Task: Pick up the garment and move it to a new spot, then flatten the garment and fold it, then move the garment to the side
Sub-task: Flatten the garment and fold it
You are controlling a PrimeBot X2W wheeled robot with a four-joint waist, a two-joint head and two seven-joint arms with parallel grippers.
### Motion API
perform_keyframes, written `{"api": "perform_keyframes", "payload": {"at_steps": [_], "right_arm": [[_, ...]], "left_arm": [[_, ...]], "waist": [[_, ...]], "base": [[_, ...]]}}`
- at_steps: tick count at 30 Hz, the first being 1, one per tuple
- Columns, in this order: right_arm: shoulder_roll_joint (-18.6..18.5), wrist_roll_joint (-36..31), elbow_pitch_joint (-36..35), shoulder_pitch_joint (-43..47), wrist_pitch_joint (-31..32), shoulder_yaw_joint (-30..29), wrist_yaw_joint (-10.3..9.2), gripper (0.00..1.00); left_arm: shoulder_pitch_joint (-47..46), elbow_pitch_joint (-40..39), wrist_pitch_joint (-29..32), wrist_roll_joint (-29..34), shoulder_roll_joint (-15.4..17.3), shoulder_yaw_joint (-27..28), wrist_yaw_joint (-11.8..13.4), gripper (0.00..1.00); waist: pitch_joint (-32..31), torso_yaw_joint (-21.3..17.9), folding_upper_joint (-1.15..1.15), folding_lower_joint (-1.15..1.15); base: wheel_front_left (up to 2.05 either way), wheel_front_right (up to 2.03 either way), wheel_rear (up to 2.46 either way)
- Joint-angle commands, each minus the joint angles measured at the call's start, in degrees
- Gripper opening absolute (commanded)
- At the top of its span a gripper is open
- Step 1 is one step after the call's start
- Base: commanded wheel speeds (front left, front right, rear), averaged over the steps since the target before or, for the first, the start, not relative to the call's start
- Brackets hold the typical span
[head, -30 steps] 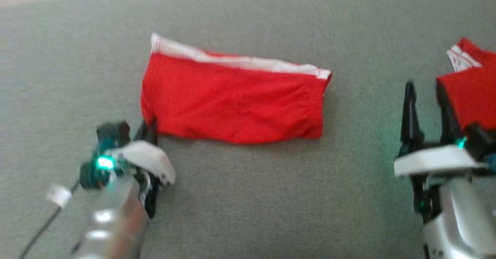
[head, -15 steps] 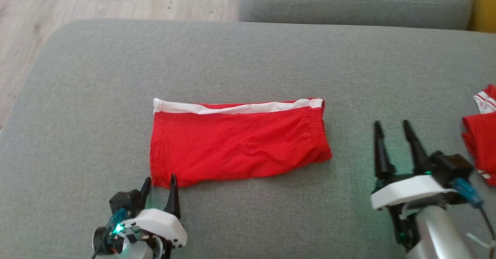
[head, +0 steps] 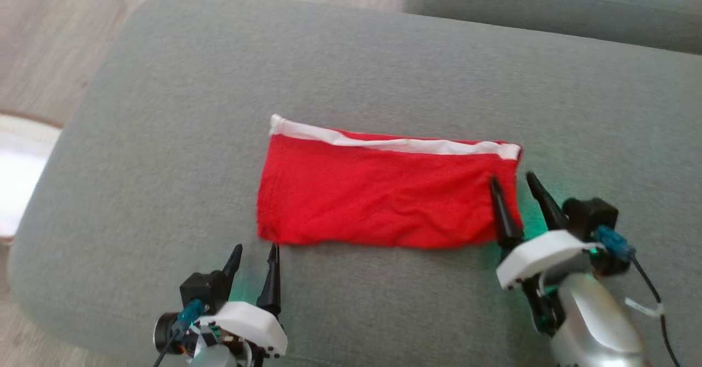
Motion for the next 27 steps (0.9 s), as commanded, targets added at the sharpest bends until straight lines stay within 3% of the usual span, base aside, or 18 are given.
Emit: {"api": "perform_keyframes", "payload": {"at_steps": [1,9,10,13,20,27], "right_arm": [[0.47,-0.55,-0.27,-1.48,-0.15,0.34,0.11,1.0],[0.47,2.36,6.06,0.99,-0.36,-0.53,0.11,1.0],[0.47,3.41,6.28,1.33,-0.37,-0.05,0.11,0.86],[0.47,6.28,6.39,2.02,-0.4,1.9,0.11,0.01],[0.47,12.0,7.01,2.12,-0.45,2.31,0.11,0.0],[-0.75,13.4,5.71,2.4,-0.47,-1.61,0.11,0.0]], "left_arm": [[-0.98,-1.82,-0.7,-0.36,0.36,1.16,0.42,1.0],[-0.42,-2.88,-0.7,-0.94,0.35,-0.36,0.98,1.0],[-0.4,-2.95,-0.7,-0.97,0.35,-0.45,1.0,1.0],[-0.38,-3.15,-0.7,-0.98,0.35,-0.69,0.99,1.0],[-0.02,-3.15,-0.7,-0.77,0.35,-0.68,0.97,1.0],[1.34,-2.72,-0.7,-0.17,0.35,0.22,0.96,1.0]], "waist": [[0.63,1.2,0.0,0.0],[1.16,2.23,0.0,0.0],[1.15,2.25,0.0,0.0],[1.07,2.26,0.0,0.0],[0.59,2.24,0.0,0.0],[-0.51,0.99,0.0,0.0]], "base": [[0.0,0.0,0.0],[0.0,0.0,0.0],[0.0,0.0,0.0],[0.0,0.0,0.0],[0.0,0.0,0.0],[0.0,0.0,0.0]]}}
